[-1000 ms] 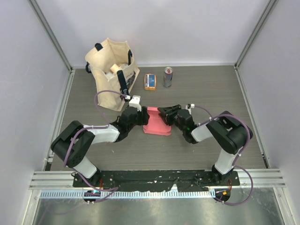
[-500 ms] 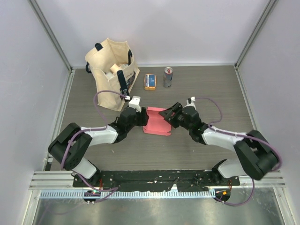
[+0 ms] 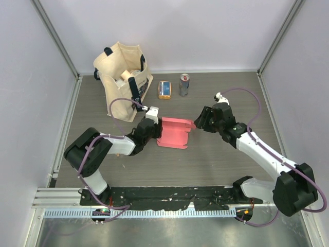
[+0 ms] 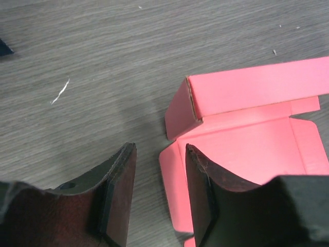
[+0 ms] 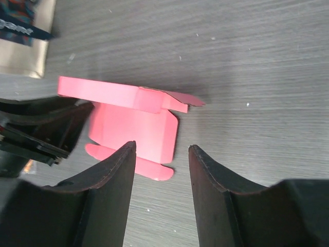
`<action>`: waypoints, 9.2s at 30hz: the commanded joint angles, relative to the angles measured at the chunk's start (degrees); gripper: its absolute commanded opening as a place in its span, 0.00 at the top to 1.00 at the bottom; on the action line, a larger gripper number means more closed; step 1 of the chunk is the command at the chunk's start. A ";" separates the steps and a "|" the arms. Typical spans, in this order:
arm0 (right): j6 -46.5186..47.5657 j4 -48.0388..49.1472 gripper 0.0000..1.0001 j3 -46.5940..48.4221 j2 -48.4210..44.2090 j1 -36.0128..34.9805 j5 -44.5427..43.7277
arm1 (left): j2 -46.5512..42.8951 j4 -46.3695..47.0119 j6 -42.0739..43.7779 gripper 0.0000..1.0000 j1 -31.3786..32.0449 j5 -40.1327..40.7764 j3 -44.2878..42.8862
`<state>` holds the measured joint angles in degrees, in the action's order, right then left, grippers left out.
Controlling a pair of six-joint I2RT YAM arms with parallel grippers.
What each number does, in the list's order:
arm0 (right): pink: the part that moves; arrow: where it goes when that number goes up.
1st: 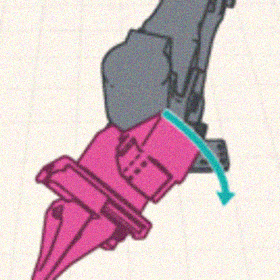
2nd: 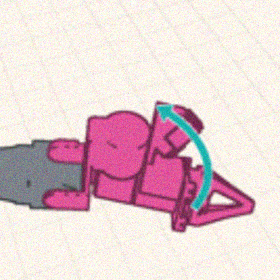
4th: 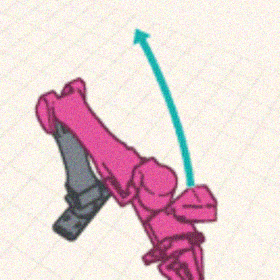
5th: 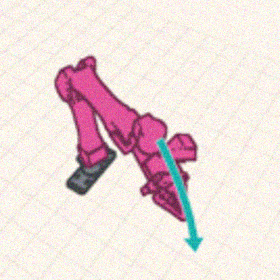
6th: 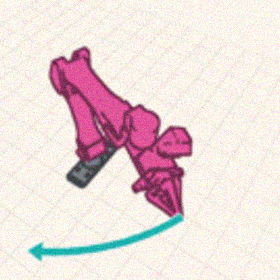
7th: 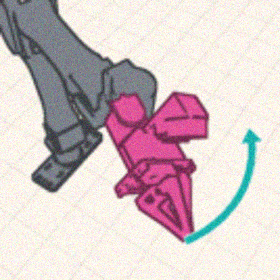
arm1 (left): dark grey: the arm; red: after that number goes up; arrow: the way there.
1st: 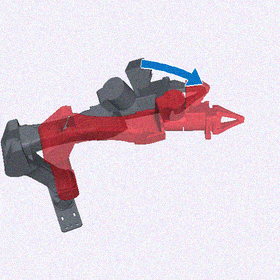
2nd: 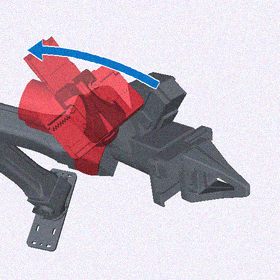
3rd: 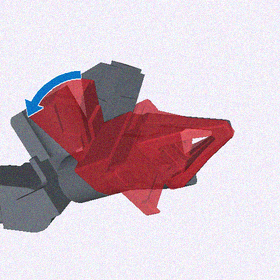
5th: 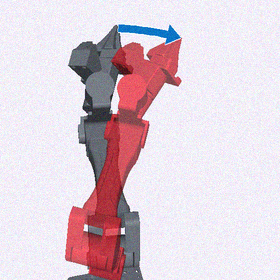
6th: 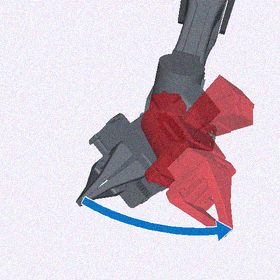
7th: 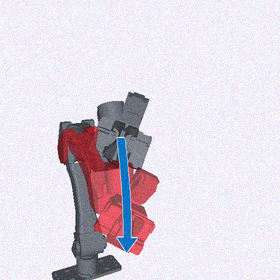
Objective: Fold the paper box
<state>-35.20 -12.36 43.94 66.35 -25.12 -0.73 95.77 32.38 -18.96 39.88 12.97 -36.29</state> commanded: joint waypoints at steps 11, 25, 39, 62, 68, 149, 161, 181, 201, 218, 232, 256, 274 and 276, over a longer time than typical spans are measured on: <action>3.74 -8.21 0.49 12.47 10.20 -2.21 -1.29 | 7.06 9.37 4.46 0.64 0.82 5.31 -7.12; -5.93 -3.82 0.52 15.91 15.74 -3.08 3.80 | 6.89 9.02 5.87 0.89 2.13 9.79 -6.77; -9.45 -0.48 0.52 14.24 18.82 -7.22 -1.64 | 6.98 6.82 5.25 1.00 4.33 18.32 -7.13; -24.73 22.19 0.77 5.11 20.75 -2.66 8.63 | 6.45 6.99 4.02 1.00 4.33 17.00 -6.51; -34.74 37.48 0.98 -2.36 22.25 -0.45 13.65 | 6.19 6.65 2.27 1.00 4.42 16.73 -6.25; 8.45 0.73 0.87 5.80 20.85 -11.62 -10.96 | 6.98 3.39 -1.17 1.00 4.42 19.02 -6.60; 28.51 -2.59 0.53 9.93 17.14 -5.55 -2.44 | 7.77 3.48 -0.99 1.00 4.42 18.76 -6.95; 16.67 -1.35 0.98 17.58 24.18 -8.36 1.78 | 8.47 3.30 -0.99 1.00 4.86 18.32 -7.30; -10.07 12.09 0.96 13.98 29.63 -13.81 -4.36 | 8.21 3.65 -1.25 1.00 5.30 18.32 -7.39; 13.58 13.15 0.51 2.29 8.11 -4.77 11.98 | 8.21 3.39 -0.73 1.00 5.39 19.20 -7.21; 24.74 17.62 0.51 0.28 17.50 0.52 4.67 | 8.39 3.13 -0.29 1.00 5.39 19.19 -7.48; 30.02 46.72 0.71 -5.62 26.64 -12.49 -11.20 | 8.03 3.30 -0.20 1.00 5.39 19.28 -7.21; 28.00 53.75 0.98 -1.93 38.84 -23.73 -50.38 | 8.03 -0.12 -5.91 1.00 5.56 20.42 -8.44; 27.29 54.46 0.98 -1.58 40.17 -25.05 -56.28 | 8.47 -2.14 -7.66 1.00 5.65 21.48 -9.49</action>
<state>-6.90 39.83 40.60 103.11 -47.42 -39.46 103.50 33.01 -22.17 44.99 33.47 -43.27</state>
